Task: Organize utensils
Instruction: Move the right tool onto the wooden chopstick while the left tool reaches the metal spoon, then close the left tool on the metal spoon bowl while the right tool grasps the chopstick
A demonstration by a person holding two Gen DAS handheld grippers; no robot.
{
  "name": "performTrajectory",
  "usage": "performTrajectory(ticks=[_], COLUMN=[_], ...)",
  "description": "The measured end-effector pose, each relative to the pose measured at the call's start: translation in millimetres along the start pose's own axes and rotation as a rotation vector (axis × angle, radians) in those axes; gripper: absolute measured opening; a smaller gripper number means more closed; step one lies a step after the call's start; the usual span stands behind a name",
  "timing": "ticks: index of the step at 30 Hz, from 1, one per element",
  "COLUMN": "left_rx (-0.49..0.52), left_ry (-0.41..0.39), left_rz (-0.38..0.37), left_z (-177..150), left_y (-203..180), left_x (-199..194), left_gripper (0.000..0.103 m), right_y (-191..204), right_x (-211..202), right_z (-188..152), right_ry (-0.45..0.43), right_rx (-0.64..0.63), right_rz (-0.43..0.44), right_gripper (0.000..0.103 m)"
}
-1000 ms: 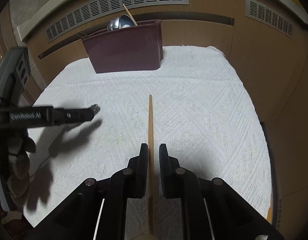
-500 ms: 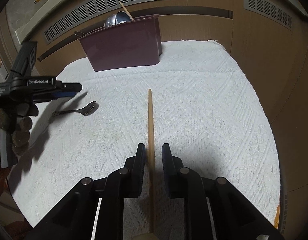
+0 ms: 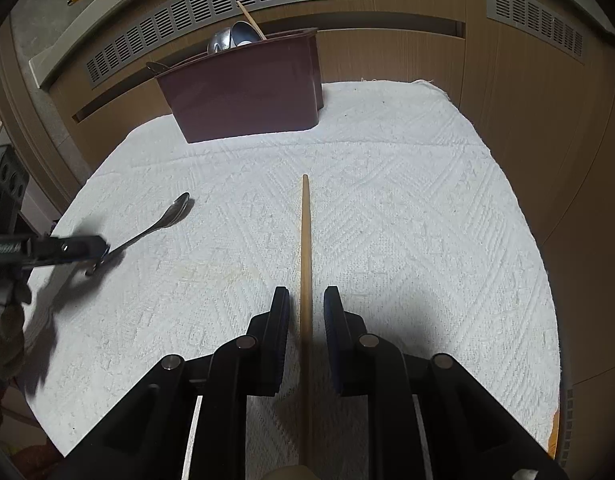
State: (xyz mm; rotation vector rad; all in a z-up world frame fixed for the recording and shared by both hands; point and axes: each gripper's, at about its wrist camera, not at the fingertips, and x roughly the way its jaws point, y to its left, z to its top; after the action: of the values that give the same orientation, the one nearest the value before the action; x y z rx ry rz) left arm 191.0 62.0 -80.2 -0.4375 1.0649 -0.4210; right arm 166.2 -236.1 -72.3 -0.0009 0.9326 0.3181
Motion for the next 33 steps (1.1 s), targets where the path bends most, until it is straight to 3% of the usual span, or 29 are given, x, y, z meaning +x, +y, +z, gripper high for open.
performTrajectory(ticks=[6, 15, 20, 25, 33], left_rx=[0.091, 0.447, 0.37, 0.446, 0.436], left_ry=[0.031, 0.031, -0.002, -0.01, 0.013], left_rz=[-0.003, 0.178, 0.273, 0.377, 0.359], left_z=[-20.4, -22.4, 20.1, 38.5, 53.1], left_y=[-19.3, -73.4, -72.5, -82.8, -82.2], left_x=[-2.5, 4.7, 40.8, 73.5, 83.0], left_gripper=[0.037, 0.037, 0.037, 0.037, 0.039], right_y=[-1.6, -6.8, -7.1, -8.3, -4.7], right_x=[0.0, -0.5, -0.5, -0.5, 0.6], right_z=[-0.3, -0.6, -1.1, -0.9, 3.3], right_ry=[-0.002, -0.004, -0.005, -0.005, 0.014], right_rx=[0.008, 0.036, 0.039, 0.046, 0.02], right_rz=[0.009, 0.041, 0.043, 0.052, 0.033], right_gripper=[0.017, 0.017, 0.017, 0.017, 0.017])
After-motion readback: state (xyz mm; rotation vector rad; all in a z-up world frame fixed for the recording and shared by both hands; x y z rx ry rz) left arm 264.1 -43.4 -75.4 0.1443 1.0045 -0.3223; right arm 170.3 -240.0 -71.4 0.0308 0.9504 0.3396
